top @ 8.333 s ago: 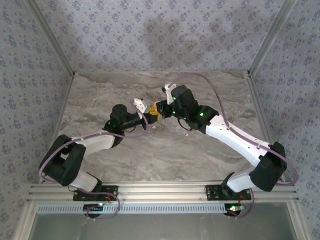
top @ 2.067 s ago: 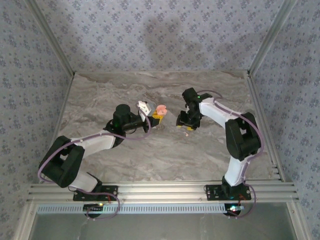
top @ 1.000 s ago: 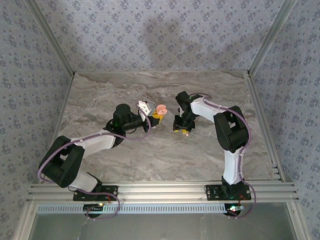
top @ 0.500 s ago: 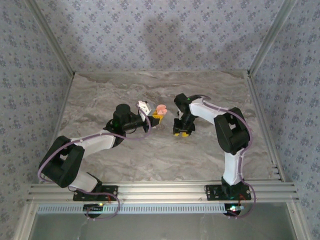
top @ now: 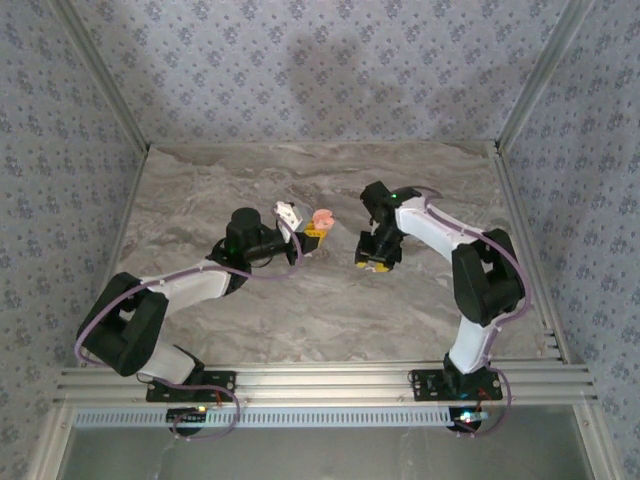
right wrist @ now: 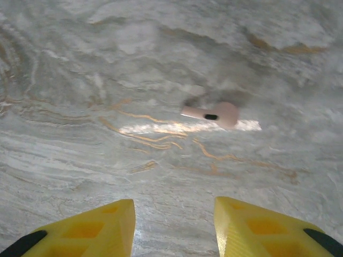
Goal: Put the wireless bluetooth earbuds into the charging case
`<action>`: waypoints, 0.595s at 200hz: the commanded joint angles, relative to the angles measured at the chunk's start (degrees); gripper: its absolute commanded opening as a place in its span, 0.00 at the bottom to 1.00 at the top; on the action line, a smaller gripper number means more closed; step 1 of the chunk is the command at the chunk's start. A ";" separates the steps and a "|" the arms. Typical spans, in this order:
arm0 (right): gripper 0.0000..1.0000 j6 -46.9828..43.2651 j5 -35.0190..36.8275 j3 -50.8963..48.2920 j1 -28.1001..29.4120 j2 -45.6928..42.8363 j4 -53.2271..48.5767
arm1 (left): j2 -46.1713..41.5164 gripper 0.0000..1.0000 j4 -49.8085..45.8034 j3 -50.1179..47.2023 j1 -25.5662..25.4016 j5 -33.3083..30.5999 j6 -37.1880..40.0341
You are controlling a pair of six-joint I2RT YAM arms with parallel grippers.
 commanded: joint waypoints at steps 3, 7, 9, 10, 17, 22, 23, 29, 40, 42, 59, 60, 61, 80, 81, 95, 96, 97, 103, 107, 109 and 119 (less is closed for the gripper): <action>0.45 4.00 -0.51 -3.03 -0.64 -0.66 0.14 | -2.01 0.05 0.31 1.23 -0.25 0.72 0.84; 0.46 4.04 -0.54 -3.26 -0.64 -0.51 0.65 | -2.06 0.05 0.31 1.21 -0.21 0.72 0.84; 0.46 4.08 -0.56 -3.35 -0.62 -0.43 0.86 | -2.11 0.05 0.31 1.22 -0.21 0.72 0.84; 0.46 4.08 -0.56 -3.43 -0.66 -0.40 0.99 | -2.10 0.05 0.31 1.22 -0.21 0.72 0.84; 0.47 4.17 -1.01 -3.80 -0.69 -0.14 1.86 | -2.11 0.05 0.25 1.14 -0.19 0.72 0.92; 0.48 4.39 -1.41 -4.06 -0.66 0.12 2.54 | -2.16 0.05 0.22 1.12 -0.23 0.72 0.93; 0.48 4.41 -1.52 -4.13 -0.64 0.14 2.62 | -2.17 0.05 0.22 1.13 -0.22 0.72 0.93; 0.48 4.61 -1.92 -4.41 -0.68 0.45 3.41 | -2.19 0.05 0.15 1.06 -0.21 0.64 0.93; 0.50 4.81 -2.45 -4.64 -0.70 0.99 4.32 | -2.27 0.05 0.15 1.14 -0.25 0.63 0.97; 0.50 4.80 -2.44 -4.65 -0.75 1.13 4.44 | -2.27 0.05 0.14 1.12 -0.22 0.67 0.94; 0.51 4.71 -2.45 -4.47 -0.73 2.44 5.19 | -2.33 0.05 0.05 1.14 -0.21 0.63 1.02; 0.51 4.71 -2.43 -4.52 -0.76 2.49 5.26 | -2.30 0.05 0.05 1.14 -0.21 0.63 1.02; 0.51 4.71 -2.46 -4.45 -0.73 2.55 5.29 | -2.29 0.05 0.05 1.14 -0.21 0.63 1.02; 0.51 4.61 -2.33 -3.97 -0.95 4.03 6.36 | -2.36 0.05 -0.21 1.14 -0.23 0.54 1.14; 0.51 4.62 -2.32 -3.96 -1.00 4.07 6.46 | -2.36 0.05 -0.22 1.14 -0.22 0.54 1.12; 0.51 4.45 -2.35 -3.41 -0.99 5.20 6.99 | -2.36 0.05 -0.39 1.13 -0.21 0.53 1.26; 0.51 4.40 -2.34 -3.33 -0.98 5.27 6.99 | -2.36 0.05 -0.43 1.13 -0.21 0.54 1.27; 0.51 4.42 -2.28 -3.33 -1.06 5.35 7.00 | -2.36 0.05 -0.46 1.18 -0.21 0.54 1.27; 0.51 4.35 -2.29 -3.03 -0.97 5.82 7.06 | -2.47 0.05 -0.61 1.22 -0.22 0.46 1.36; 0.51 4.35 -2.22 -2.96 -0.97 6.02 7.12 | -2.52 0.05 -0.80 1.22 -0.21 0.46 1.45; 0.51 4.44 -2.23 -2.91 -0.97 6.15 7.16 | -2.53 0.05 -0.93 1.23 -0.21 0.46 1.52; 0.51 4.58 -2.16 -2.96 -1.03 6.54 7.89 | -2.69 0.05 -1.47 1.31 -0.21 0.45 1.80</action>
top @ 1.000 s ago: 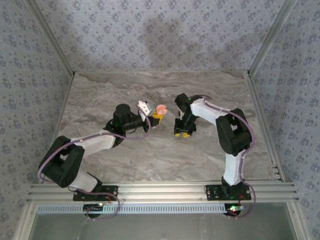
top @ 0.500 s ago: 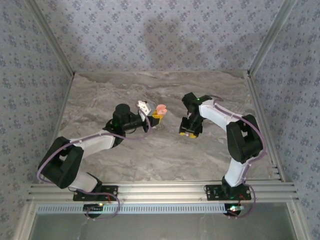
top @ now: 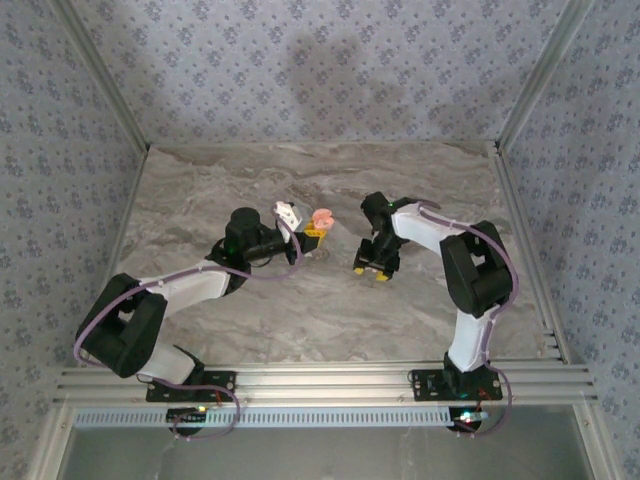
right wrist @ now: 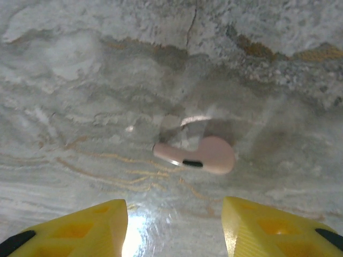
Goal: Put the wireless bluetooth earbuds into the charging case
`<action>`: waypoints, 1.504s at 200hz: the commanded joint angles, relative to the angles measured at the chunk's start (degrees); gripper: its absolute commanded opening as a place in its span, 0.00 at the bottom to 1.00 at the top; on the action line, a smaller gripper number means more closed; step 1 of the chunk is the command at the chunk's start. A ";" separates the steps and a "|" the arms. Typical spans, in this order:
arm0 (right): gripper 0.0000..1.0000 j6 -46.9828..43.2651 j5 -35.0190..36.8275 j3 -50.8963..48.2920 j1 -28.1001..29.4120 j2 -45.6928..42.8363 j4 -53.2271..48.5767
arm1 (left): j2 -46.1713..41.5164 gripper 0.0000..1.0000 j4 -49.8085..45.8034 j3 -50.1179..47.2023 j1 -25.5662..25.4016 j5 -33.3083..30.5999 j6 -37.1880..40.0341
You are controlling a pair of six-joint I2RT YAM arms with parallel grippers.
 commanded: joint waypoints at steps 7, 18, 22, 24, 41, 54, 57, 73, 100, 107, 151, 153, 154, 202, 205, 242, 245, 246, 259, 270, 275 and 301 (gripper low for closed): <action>0.51 1.14 -0.45 1.14 -0.35 1.85 1.17 | -2.33 0.05 -1.25 1.38 -0.22 0.43 1.55; 0.51 1.10 -0.18 1.39 -0.44 2.34 1.28 | -2.29 0.05 -1.30 1.38 -0.21 0.37 1.69; 0.51 1.10 0.10 1.47 -0.48 2.54 1.13 | -2.31 0.05 -1.30 1.38 -0.22 0.37 1.69; 0.50 1.06 0.27 1.51 -0.45 2.61 1.04 | -2.28 0.05 -1.30 1.38 -0.28 0.37 1.74; 0.50 0.88 1.82 2.23 -0.54 3.02 0.92 | -2.19 0.05 -1.29 1.31 -0.21 0.37 1.72; 0.49 0.89 2.90 2.67 -0.53 3.06 1.04 | -2.21 0.05 -1.34 1.38 -0.17 0.34 1.77; 0.49 0.87 3.08 2.67 -0.58 3.10 1.10 | -2.19 0.05 -1.38 1.38 -0.23 0.36 1.80; 0.48 0.86 3.81 3.18 -0.64 3.24 1.44 | -2.03 0.05 -1.38 1.38 -0.22 0.37 1.81; 0.48 0.31 4.19 4.19 -0.80 3.67 1.98 | -1.92 0.05 -1.38 1.47 -0.12 0.37 1.81; 0.48 0.11 4.22 4.43 -0.93 3.76 1.98 | -1.93 0.05 -1.38 1.47 -0.13 0.37 1.82; 0.47 -1.07 4.24 5.26 -0.98 3.65 1.51 | -1.82 0.05 -1.38 1.47 -0.13 0.37 1.81; 0.47 -1.13 4.27 5.34 -0.97 3.57 1.36 | -1.83 0.05 -1.38 1.44 -0.12 0.32 1.81; 0.48 -1.18 4.28 5.37 -1.01 3.56 1.19 | -1.88 0.05 -1.34 1.46 -0.12 0.34 1.81; 0.48 -5.29 7.18 9.27 -0.97 3.01 -8.97 | -1.92 0.05 -1.37 1.42 -0.08 0.54 1.73; 0.48 -5.42 7.18 9.47 -0.97 3.02 -9.20 | -1.92 0.05 -1.33 1.43 -0.12 0.54 1.73; 0.47 -5.94 5.69 10.90 -1.29 4.42 -8.59 | -2.12 0.04 -1.29 1.42 -0.17 0.50 1.76; 0.46 -6.04 5.62 11.05 -1.24 4.69 -8.57 | -2.15 0.05 -1.34 1.38 -0.17 0.54 1.79; 0.46 -6.10 5.61 11.12 -1.24 4.73 -8.57 | -2.12 0.05 -1.36 1.38 -0.15 0.54 1.85; 0.46 -6.65 5.52 11.87 -1.27 5.84 -8.56 | -2.23 0.05 -1.62 1.34 -0.09 0.54 1.97; 0.45 -6.87 5.43 12.33 -1.30 6.55 -8.58 | -2.22 0.04 -1.89 1.38 -0.12 0.50 2.16; 0.45 -6.89 5.35 12.49 -1.24 6.85 -8.61 | -2.29 0.05 -1.94 1.31 -0.11 0.50 2.24; 0.45 -7.03 5.14 13.03 -1.24 8.06 -8.62 | -2.36 0.05 -2.04 1.38 -0.12 0.45 2.35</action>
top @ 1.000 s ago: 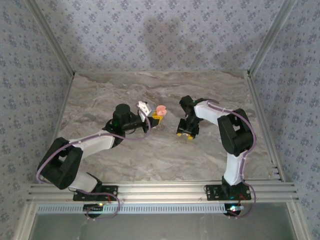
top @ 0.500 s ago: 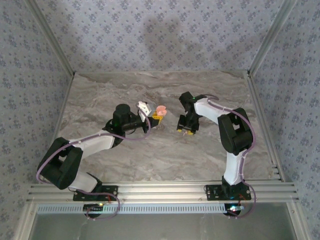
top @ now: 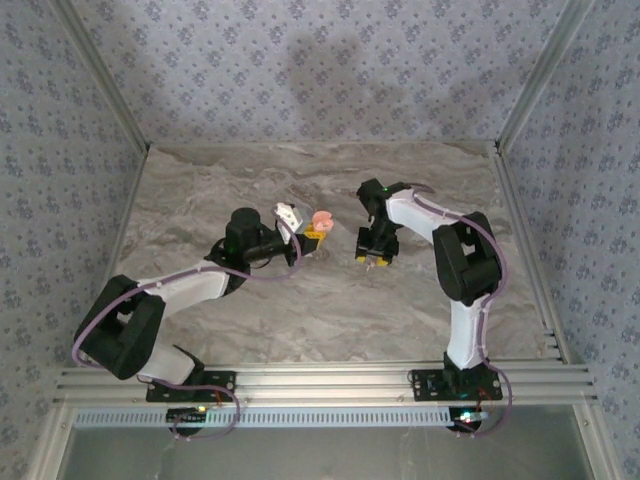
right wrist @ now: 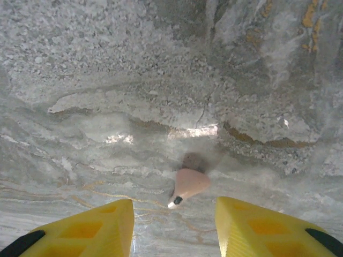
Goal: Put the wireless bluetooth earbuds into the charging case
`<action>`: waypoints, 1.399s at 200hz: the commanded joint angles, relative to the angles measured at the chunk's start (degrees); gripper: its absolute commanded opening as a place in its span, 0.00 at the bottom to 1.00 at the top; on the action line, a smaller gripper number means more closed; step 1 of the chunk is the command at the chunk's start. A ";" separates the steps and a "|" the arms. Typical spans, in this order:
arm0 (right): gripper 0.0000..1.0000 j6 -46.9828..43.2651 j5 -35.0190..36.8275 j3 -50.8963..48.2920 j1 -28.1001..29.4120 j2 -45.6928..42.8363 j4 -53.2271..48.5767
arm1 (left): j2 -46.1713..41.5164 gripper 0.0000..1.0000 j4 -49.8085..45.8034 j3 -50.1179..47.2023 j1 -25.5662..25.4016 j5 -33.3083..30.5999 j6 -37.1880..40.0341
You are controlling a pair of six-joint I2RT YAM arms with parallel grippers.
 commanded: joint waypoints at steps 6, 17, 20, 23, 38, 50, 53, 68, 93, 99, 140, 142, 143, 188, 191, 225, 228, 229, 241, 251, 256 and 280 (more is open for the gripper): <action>0.45 -1.15 -0.21 1.81 -0.29 2.13 -2.04 | -1.73 0.05 0.15 1.40 -0.10 0.48 1.03; 0.44 -1.28 -0.27 1.85 -0.36 2.60 -2.07 | -1.70 0.05 0.20 1.47 -0.10 0.39 1.03; 0.44 -1.33 -0.28 1.85 -0.36 2.71 -2.03 | -1.71 0.04 0.15 1.47 -0.08 0.39 1.10; 0.44 -1.41 -0.28 1.85 -0.36 2.84 -2.03 | -1.64 0.05 0.15 1.47 -0.14 0.39 1.06; 0.43 -1.54 -0.28 1.78 -0.50 3.19 -1.91 | -1.62 0.05 0.14 1.53 -0.08 0.38 1.11; 0.41 -1.64 -0.19 1.72 -0.56 3.55 -1.70 | -1.60 0.05 0.06 1.55 -0.05 0.39 1.11; 0.41 -1.66 -0.26 1.69 -0.60 3.59 -1.69 | -1.52 0.05 0.06 1.55 -0.11 0.39 1.11; 0.40 -1.86 -0.19 1.67 -0.68 3.82 -1.47 | -1.47 0.05 0.07 1.60 -0.05 0.39 1.07; 0.37 -2.17 -0.25 1.70 -0.96 3.95 -1.24 | -1.34 0.04 0.06 1.82 -0.05 0.43 1.11; 0.36 -2.25 -0.28 1.67 -0.98 3.95 -1.14 | -1.35 0.05 0.06 1.77 -0.11 0.47 1.16; 0.31 -2.52 -0.82 1.22 -1.33 3.96 -0.32 | -1.07 0.05 -0.12 1.97 -0.09 0.48 1.11; 0.30 -2.52 -0.81 1.16 -1.33 3.95 -0.33 | -1.07 0.05 -0.12 1.99 -0.09 0.48 1.11; 0.30 -2.52 -0.85 1.16 -1.33 3.95 -0.30 | -1.03 0.05 -0.08 1.99 -0.11 0.48 1.16; 0.28 -1.84 -1.32 -1.78 -1.33 1.38 2.77 | -0.69 0.04 -0.40 1.91 -0.12 0.39 1.29; 0.28 -1.69 -1.45 -2.16 -1.33 1.02 3.15 | -0.69 0.05 -0.44 1.91 -0.12 0.39 1.29; 0.27 -0.40 -1.80 -5.69 -1.41 -3.33 7.25 | 0.12 0.05 -0.46 1.82 -0.21 0.15 1.29; 0.26 -0.33 -1.71 -5.91 -1.41 -3.68 7.50 | 0.22 0.05 -0.47 1.82 -0.28 0.08 1.30; 0.26 -0.32 -1.70 -5.99 -1.41 -3.78 7.53 | 0.24 0.05 -0.47 1.82 -0.29 0.02 1.30; 0.26 -0.26 -1.43 -6.81 -1.41 -5.18 8.49 | 0.62 0.05 -0.47 1.82 -0.52 0.04 1.29; 0.26 0.07 -1.58 -7.57 -1.42 -6.24 9.03 | 0.90 0.05 -0.47 1.82 -0.74 -0.05 1.30; 0.26 0.21 -1.74 -7.80 -1.41 -6.56 9.21 | 1.02 0.05 -0.47 1.82 -0.83 -0.05 1.20; 0.28 -0.22 -1.68 -7.51 -1.50 -6.66 8.32 | 1.15 0.05 -0.46 1.82 -1.25 -0.10 1.13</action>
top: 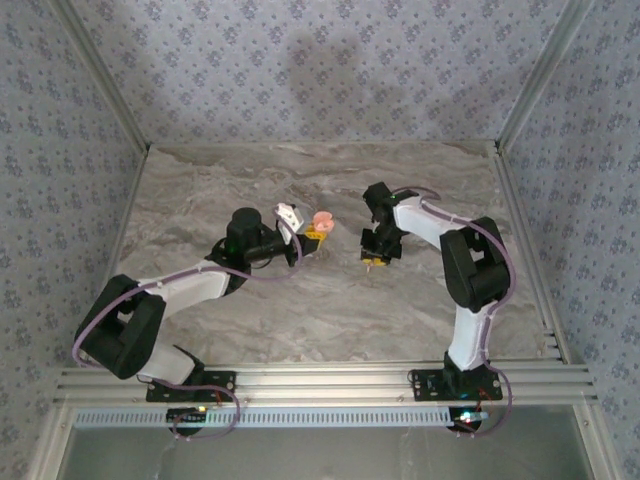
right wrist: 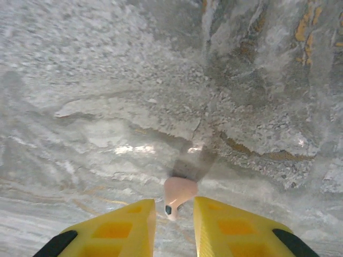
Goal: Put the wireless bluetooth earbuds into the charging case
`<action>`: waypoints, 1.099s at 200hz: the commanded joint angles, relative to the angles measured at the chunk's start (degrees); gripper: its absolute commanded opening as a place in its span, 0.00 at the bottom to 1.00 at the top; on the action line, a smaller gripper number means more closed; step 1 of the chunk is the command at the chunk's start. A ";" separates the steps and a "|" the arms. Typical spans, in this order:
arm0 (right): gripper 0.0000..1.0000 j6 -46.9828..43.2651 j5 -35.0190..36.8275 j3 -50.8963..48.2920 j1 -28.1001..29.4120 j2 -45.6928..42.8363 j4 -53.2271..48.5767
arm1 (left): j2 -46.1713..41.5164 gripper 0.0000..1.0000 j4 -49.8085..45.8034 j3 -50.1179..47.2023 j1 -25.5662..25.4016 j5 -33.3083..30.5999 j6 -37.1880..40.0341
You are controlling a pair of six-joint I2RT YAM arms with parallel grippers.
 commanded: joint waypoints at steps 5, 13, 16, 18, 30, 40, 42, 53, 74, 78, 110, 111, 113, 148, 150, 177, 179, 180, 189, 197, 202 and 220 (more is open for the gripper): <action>0.29 0.35 -0.14 0.02 -0.39 -1.38 -0.29 | 0.72 0.04 -0.08 1.72 -0.75 0.06 0.92; 0.30 -0.01 0.83 0.62 -0.39 -1.01 -0.66 | 0.68 0.05 -0.10 1.75 -0.85 0.06 0.94; 0.31 -0.01 1.02 0.83 -0.34 -0.80 -0.97 | 0.73 0.04 -0.18 1.75 -0.89 0.06 0.92; 0.31 -0.12 1.08 0.96 -0.31 -0.66 -1.23 | 0.67 0.04 -0.19 1.75 -0.94 0.06 0.92; 0.32 -0.61 1.72 1.95 -0.13 0.30 -2.48 | 0.61 0.05 -0.28 1.84 -0.91 -0.01 0.94; 0.33 -1.02 2.38 2.83 0.13 1.19 -3.64 | 0.63 0.04 -0.34 1.84 -1.02 -0.03 1.02; 0.33 -1.10 2.47 3.00 0.16 1.38 -3.89 | 0.64 0.05 -0.36 1.84 -0.99 0.04 1.01; 0.35 -1.46 3.17 3.97 0.35 2.45 -5.09 | 0.59 0.05 -0.40 1.85 -0.98 -0.02 1.08; 0.36 -1.99 3.73 5.30 0.74 4.01 -6.25 | 0.44 0.05 -0.63 1.81 -0.98 -0.12 1.27; 0.35 -2.04 3.74 5.51 0.79 4.23 -6.29 | 0.43 0.05 -0.63 1.83 -0.98 -0.12 1.27; 0.36 -2.41 3.65 6.26 0.92 5.81 -6.82 | 0.38 0.04 -0.80 1.83 -1.05 -0.18 1.41; 0.36 -2.40 3.65 6.25 0.92 5.87 -6.82 | 0.38 0.05 -0.80 1.84 -1.02 -0.20 1.38; 0.36 -2.41 3.58 6.32 0.91 5.95 -6.82 | 0.45 0.05 -0.80 1.84 -0.99 -0.20 1.36; 0.36 -2.58 3.11 6.34 0.93 6.96 -6.67 | 0.47 0.05 -0.97 1.93 -1.01 -0.21 1.43; 0.36 -2.57 3.12 6.34 0.91 7.02 -6.67 | 0.45 0.05 -0.98 1.93 -0.94 -0.14 1.42; 0.35 -2.53 2.72 6.09 1.02 7.57 -6.40 | 0.61 0.05 -0.98 1.93 -0.98 -0.13 1.39; 0.35 -2.53 2.69 6.08 1.02 7.59 -6.38 | 0.62 0.05 -0.98 1.93 -1.00 -0.12 1.39; 0.35 -2.55 2.69 6.08 0.97 7.63 -6.38 | 0.63 0.05 -0.98 1.93 -0.99 -0.12 1.42; 0.33 -2.39 2.52 6.12 0.95 7.82 -6.35 | 0.63 0.05 -0.96 1.89 -0.98 -0.12 1.41; 0.32 -2.39 2.50 6.08 0.95 7.93 -6.14 | 0.58 0.05 -1.06 1.93 -1.00 -0.12 1.36; 0.31 -2.31 2.42 6.07 1.01 7.99 -6.04 | 0.61 0.05 -1.13 2.01 -1.03 -0.16 1.40; 0.28 -2.27 2.08 6.13 0.97 8.12 -5.77 | 0.70 0.05 -1.23 2.02 -1.00 -0.14 1.45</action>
